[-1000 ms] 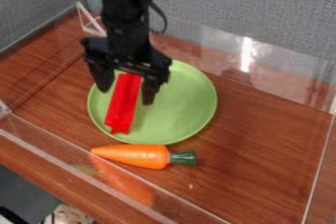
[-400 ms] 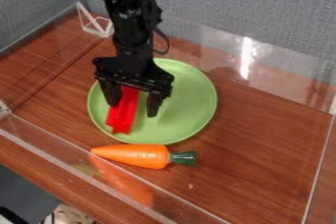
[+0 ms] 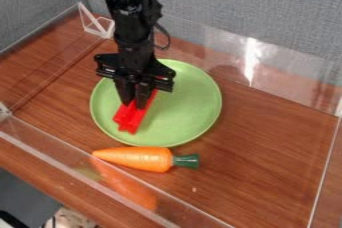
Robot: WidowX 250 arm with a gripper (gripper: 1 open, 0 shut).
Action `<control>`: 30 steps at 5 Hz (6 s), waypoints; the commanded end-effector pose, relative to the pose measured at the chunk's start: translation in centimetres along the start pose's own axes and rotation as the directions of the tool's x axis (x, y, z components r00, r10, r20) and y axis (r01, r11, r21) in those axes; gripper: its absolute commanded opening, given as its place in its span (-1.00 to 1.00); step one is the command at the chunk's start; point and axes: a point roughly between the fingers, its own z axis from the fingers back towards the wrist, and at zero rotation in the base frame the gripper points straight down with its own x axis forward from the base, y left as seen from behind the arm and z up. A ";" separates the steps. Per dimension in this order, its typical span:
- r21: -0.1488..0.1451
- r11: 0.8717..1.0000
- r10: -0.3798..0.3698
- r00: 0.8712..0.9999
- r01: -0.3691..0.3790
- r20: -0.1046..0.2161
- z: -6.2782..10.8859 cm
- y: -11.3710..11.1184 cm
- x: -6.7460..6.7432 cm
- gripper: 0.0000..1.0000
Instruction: Put the red object on the right side
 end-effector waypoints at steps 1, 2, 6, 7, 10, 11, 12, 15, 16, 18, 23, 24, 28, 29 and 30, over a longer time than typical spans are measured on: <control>-0.017 1.000 -0.005 1.000 0.005 0.008 0.3 -0.3 0.2 1.00; -0.025 0.999 -0.019 1.000 0.019 -0.002 0.3 -0.7 0.0 1.00; -0.029 0.999 -0.029 0.999 0.029 -0.015 -0.5 -0.7 0.5 -1.00; -0.025 0.999 -0.029 0.999 0.029 -0.014 -0.4 -0.6 0.6 -1.00; -0.016 1.000 -0.026 1.000 0.026 -0.007 0.1 -0.4 1.0 -1.00; -0.017 1.000 -0.025 1.000 0.025 -0.006 0.2 -0.3 1.1 -1.00; -0.018 1.000 -0.025 1.000 0.025 -0.006 0.3 -0.3 1.1 -1.00; 0.076 0.993 -0.093 0.995 0.089 0.046 7.1 -4.9 1.0 -1.00; 0.070 0.989 -0.133 0.989 0.128 0.063 8.6 -9.8 0.1 -1.00; 0.014 0.968 -0.250 0.966 0.250 0.057 6.7 -18.8 -2.3 -1.00; -0.007 0.925 -0.379 0.925 0.379 0.019 1.3 -18.2 -3.4 -1.00; -0.005 0.912 -0.411 0.912 0.411 0.014 0.8 -18.0 -3.3 1.00; 0.015 0.836 -0.549 0.836 0.549 -0.006 -0.7 -17.6 -3.1 1.00; 0.025 0.827 -0.561 0.828 0.561 -0.016 -0.8 -17.4 -3.0 1.00; 0.035 0.819 -0.572 0.820 0.573 -0.025 -1.0 -17.1 -2.9 1.00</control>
